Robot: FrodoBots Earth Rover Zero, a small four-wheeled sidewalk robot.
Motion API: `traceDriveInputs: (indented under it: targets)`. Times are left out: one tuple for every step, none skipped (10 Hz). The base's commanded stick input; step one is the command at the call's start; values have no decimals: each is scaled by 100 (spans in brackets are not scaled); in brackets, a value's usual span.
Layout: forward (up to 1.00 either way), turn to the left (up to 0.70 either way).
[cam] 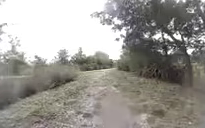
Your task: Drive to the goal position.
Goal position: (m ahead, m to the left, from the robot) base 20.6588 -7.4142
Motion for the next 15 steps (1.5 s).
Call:
traceDriveInputs:
  targets:
    - [70,0]
    - [70,0]
    - [70,0]
    - [70,0]
    - [70,0]
    - [70,0]
    - [70,0]
    - [70,0]
    - [70,0]
    - [70,0]
    - [70,0]
    - [70,0]
    - [70,0]
    - [70,0]
    - [70,0]
